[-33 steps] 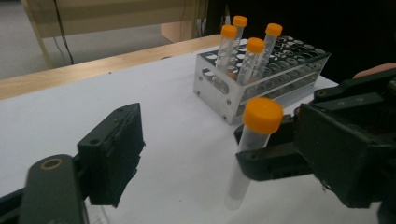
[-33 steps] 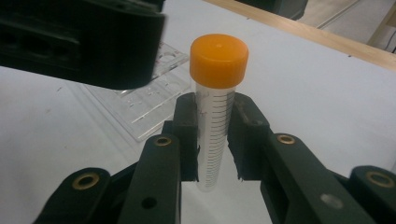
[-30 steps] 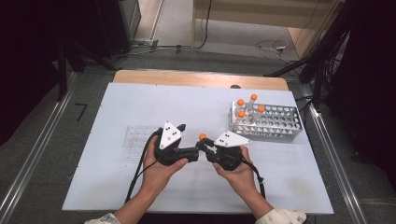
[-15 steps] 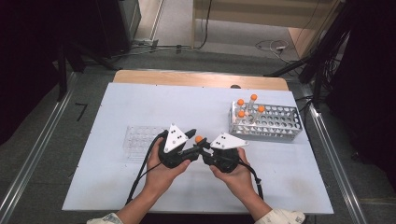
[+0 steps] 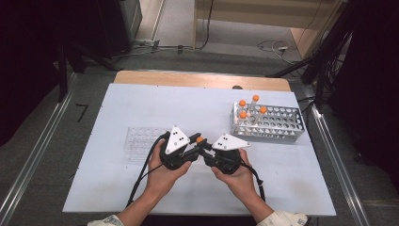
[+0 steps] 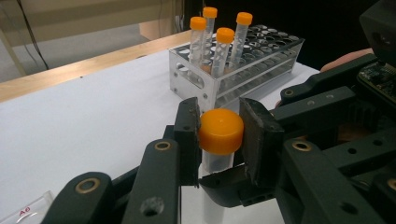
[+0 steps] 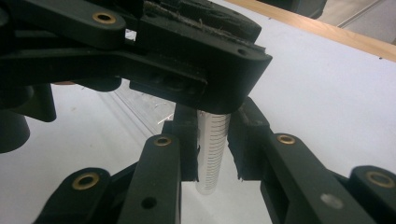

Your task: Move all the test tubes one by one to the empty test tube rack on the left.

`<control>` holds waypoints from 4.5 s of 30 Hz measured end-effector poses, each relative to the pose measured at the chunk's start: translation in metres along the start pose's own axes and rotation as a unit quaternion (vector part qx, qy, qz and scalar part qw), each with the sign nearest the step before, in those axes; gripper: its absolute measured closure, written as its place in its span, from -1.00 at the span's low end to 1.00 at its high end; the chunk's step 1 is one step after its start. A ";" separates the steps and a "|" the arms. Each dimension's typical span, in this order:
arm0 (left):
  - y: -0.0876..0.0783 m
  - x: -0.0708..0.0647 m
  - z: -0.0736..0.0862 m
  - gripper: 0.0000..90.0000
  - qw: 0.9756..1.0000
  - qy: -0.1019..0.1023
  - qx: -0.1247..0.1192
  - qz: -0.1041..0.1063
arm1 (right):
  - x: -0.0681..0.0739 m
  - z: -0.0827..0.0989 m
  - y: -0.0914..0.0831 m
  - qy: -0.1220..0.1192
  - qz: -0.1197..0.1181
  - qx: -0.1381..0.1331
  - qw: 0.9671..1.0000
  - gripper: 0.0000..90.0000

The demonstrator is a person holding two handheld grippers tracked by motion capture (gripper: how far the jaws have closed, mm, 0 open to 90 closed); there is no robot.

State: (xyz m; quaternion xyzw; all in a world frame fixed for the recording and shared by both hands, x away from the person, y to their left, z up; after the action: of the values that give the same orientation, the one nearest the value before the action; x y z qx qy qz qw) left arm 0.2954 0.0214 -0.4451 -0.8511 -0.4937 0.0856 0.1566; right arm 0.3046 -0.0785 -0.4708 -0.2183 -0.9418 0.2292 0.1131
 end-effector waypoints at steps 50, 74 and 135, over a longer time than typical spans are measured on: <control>-0.072 0.166 -0.021 0.58 0.978 -0.106 -0.040 -0.175 | -0.011 0.007 -0.001 0.041 0.014 -0.007 0.999 -0.67; -0.072 0.189 0.002 0.58 0.971 -0.098 0.000 -0.220 | -0.011 0.008 -0.003 0.039 0.013 -0.008 0.999 -0.67; -0.057 0.180 0.031 -0.44 0.972 -0.149 0.040 -0.178 | -0.023 0.008 -0.010 0.049 0.027 -0.012 0.998 -0.67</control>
State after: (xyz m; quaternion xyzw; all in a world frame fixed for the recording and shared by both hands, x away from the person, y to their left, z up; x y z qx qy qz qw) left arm 0.3294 0.2098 -0.4520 -0.7204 -0.6513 0.2016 0.1276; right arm 0.3184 -0.1001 -0.4750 -0.2563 -0.9316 0.2095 0.1499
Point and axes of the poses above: each handheld gripper's, and its own axes: y roughly forward along the jaws, z roughly out of its underside, x roughly to its left, the point moved 6 cm from there along y, roughly forward along the jaws, and after that the axes turned 11 degrees about -z, right-handed, at the moved point
